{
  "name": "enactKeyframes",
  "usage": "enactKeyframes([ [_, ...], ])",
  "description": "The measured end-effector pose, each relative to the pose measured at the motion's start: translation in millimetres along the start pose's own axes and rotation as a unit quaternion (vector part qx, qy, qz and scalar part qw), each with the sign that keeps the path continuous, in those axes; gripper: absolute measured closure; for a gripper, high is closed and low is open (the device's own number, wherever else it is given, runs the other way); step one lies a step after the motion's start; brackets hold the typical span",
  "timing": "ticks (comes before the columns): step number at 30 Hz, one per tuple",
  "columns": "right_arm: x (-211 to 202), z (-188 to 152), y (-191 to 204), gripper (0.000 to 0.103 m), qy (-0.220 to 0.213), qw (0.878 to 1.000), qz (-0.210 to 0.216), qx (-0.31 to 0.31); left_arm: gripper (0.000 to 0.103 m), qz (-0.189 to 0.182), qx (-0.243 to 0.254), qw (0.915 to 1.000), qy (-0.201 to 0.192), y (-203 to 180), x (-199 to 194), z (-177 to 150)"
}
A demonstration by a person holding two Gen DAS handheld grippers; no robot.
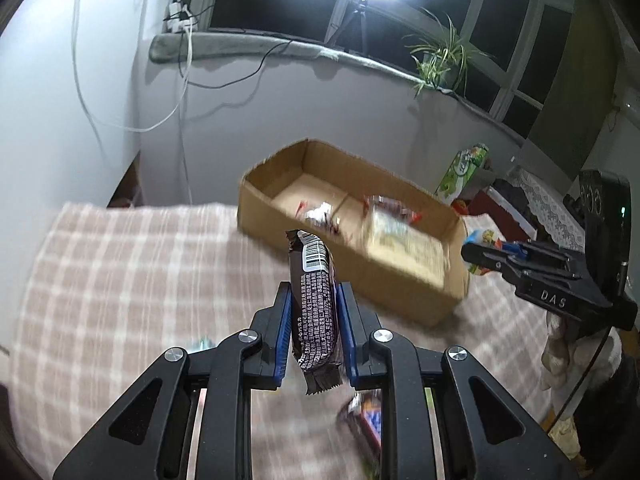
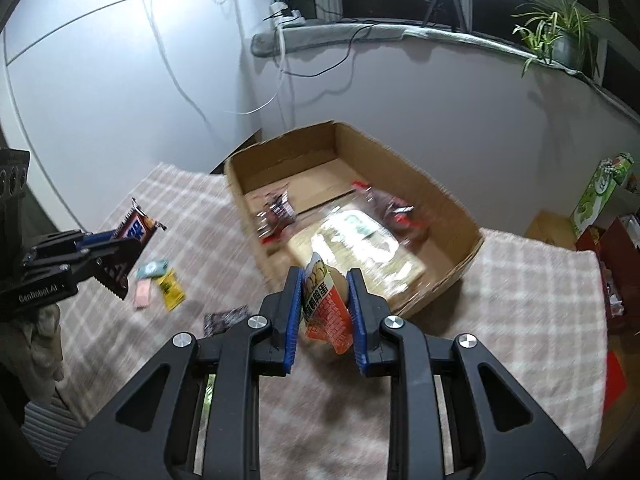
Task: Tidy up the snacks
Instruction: 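Grasp the jelly cup with the right tool while the left tool drops the chocolate bar into the box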
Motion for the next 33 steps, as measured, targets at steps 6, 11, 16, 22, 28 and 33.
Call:
enactKeyframes([
  [6,6,19,-23,0.080,-0.002,1.000,-0.012,0.006,0.083,-0.001,0.009,0.9999,-0.008,-6,20,32],
  [11,17,29,-37,0.080,0.002,1.000,-0.021,0.008,0.083,-0.003,0.010,0.9999,-0.008,-11,40,53],
  [16,27,35,-49,0.080,0.008,1.000,-0.026,0.014,0.083,-0.008,0.009,0.9999,0.003,-17,67,68],
  [22,39,38,-63,0.080,0.015,0.999,-0.030,0.019,0.083,-0.006,0.010,0.9998,0.017,-24,95,75],
  [28,48,38,-74,0.080,0.023,0.999,-0.030,0.027,0.083,-0.003,0.015,0.9994,0.030,-30,110,75],
  [33,54,35,-77,0.080,0.032,0.999,-0.024,0.027,0.083,-0.005,0.015,0.9991,0.038,-32,116,75],
])
Point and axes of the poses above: each gripper's, at about its wrist camera, not at the fingertips, and x roughly the way its jaws point, y to its left, z to its top, the point moved 6 cm from there along x, roughly the way its jaws point, and after that the axes turned 13 degrees about z, right-handed, at the moved point
